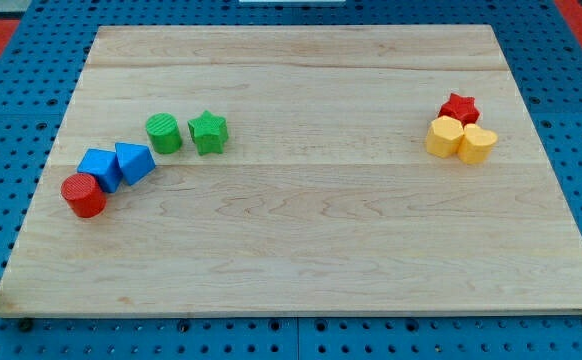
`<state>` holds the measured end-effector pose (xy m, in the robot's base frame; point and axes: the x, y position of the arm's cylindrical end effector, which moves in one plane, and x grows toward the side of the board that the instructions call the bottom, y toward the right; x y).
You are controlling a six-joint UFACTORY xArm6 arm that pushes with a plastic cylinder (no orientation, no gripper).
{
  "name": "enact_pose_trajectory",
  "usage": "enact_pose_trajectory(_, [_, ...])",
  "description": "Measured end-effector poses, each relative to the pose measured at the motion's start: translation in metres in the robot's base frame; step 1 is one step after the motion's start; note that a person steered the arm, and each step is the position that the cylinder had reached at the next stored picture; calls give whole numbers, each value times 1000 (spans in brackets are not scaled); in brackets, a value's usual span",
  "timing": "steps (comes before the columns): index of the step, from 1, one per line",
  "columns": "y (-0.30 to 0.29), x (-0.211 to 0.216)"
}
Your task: Move the red circle into the yellow hexagon
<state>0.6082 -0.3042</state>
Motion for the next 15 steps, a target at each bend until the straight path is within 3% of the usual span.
enact_pose_trajectory(1, [0,-9])
enact_pose_trajectory(3, [1,-69])
enact_pose_trajectory(4, [54,-63])
enact_pose_trajectory(6, [14,-79])
enact_pose_trajectory(8, [164,-120])
enact_pose_trajectory(9, [192,-128])
enact_pose_trajectory(10, [125,-129])
enact_pose_trajectory(11, [142,-151])
enact_pose_trajectory(12, [250,-172])
enact_pose_trajectory(14, [420,-175])
enact_pose_trajectory(15, [327,-152])
